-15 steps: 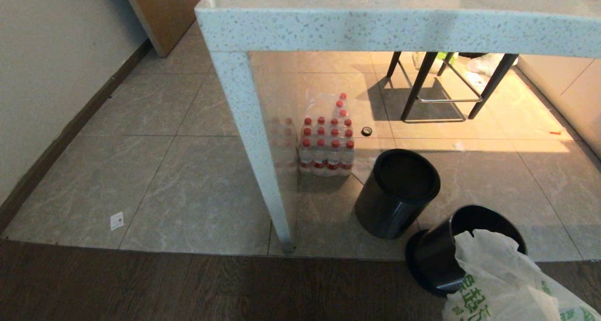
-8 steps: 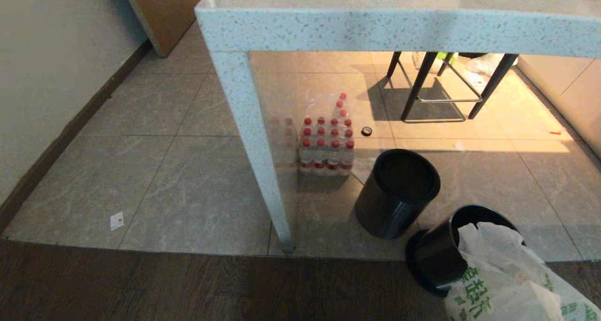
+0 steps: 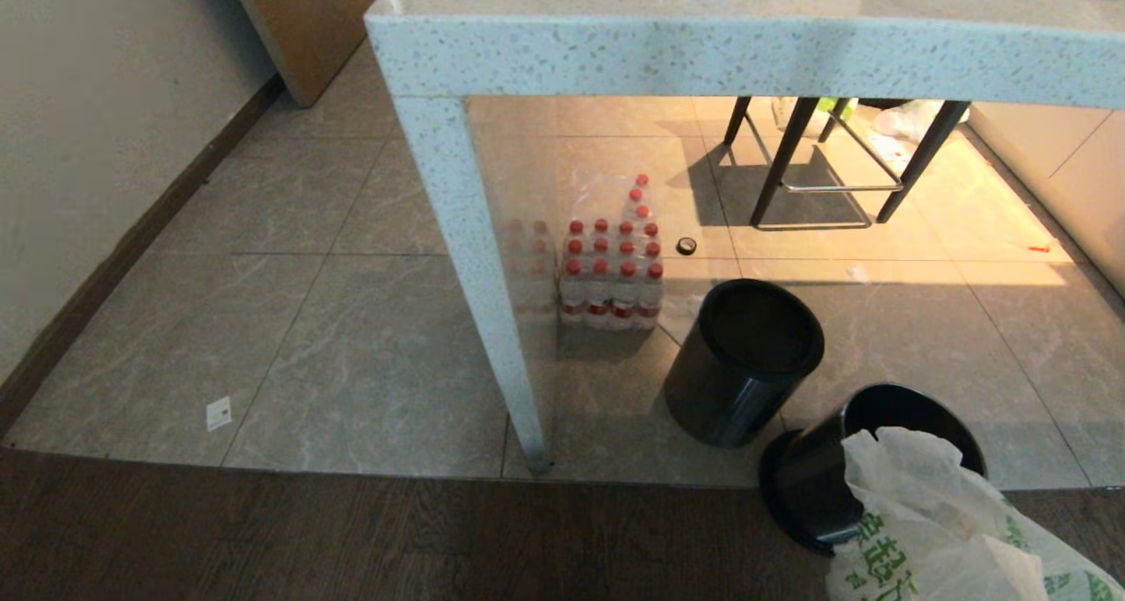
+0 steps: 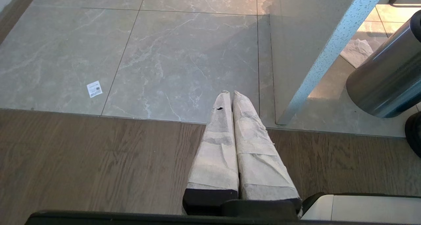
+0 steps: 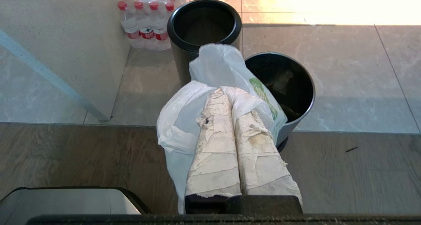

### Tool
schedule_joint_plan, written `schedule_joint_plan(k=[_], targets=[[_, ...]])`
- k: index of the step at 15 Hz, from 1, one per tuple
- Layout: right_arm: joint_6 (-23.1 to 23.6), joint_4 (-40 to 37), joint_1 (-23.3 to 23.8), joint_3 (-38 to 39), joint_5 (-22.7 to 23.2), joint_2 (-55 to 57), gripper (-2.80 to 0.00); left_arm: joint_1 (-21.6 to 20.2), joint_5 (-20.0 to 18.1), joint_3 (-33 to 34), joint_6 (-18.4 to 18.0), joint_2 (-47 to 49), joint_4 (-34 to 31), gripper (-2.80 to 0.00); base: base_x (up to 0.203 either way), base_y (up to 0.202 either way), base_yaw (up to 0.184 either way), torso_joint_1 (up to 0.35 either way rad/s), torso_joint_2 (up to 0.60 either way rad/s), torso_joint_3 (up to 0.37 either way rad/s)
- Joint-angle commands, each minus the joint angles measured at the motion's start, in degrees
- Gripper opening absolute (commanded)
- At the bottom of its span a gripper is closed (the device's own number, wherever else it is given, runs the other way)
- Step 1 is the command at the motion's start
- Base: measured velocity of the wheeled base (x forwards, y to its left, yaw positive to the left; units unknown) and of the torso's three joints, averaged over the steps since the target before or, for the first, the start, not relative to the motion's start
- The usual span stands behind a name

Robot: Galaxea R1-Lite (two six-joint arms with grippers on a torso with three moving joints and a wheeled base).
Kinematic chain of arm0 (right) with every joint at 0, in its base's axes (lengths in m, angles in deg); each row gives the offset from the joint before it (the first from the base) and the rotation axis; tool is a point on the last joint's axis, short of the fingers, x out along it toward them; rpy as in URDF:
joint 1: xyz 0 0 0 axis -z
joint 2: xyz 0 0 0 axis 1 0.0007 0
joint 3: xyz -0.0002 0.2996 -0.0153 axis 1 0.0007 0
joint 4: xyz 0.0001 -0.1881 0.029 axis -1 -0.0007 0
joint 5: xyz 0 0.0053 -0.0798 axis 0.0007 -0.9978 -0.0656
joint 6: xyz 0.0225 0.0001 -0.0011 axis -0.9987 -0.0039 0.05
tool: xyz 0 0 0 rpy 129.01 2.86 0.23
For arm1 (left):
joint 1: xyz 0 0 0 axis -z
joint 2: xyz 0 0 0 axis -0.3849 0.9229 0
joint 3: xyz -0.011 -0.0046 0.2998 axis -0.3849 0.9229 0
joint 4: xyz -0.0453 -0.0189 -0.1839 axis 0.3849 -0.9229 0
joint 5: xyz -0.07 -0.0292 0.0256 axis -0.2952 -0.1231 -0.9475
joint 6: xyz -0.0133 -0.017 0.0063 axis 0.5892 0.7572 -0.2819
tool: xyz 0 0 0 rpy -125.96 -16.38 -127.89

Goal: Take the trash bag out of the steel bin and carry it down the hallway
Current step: Put the trash bag at the door

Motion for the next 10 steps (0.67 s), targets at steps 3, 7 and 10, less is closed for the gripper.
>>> schedule_joint_plan(k=[3, 7, 10], targets=[[0.05, 0.02, -0.02, 0.00, 0.01, -0.02, -2.80, 0.00, 0.01, 0.09, 0.00, -0.08, 0.01, -2.80, 0.000, 0.000, 0.000, 0.000, 0.00, 0.000], [-0.02, 0.02, -0.02, 0.00, 0.01, -0.02, -2.80, 0.00, 0.04, 0.09, 0.00, 0.00, 0.01, -2.80, 0.000, 0.000, 0.000, 0.000, 0.00, 0.000], [0.05, 0.02, -0.02, 0.00, 0.01, -0.02, -2.80, 0.00, -0.01, 0.09, 0.00, 0.00, 0.01, -2.80, 0.000, 0.000, 0.000, 0.000, 0.00, 0.000]])
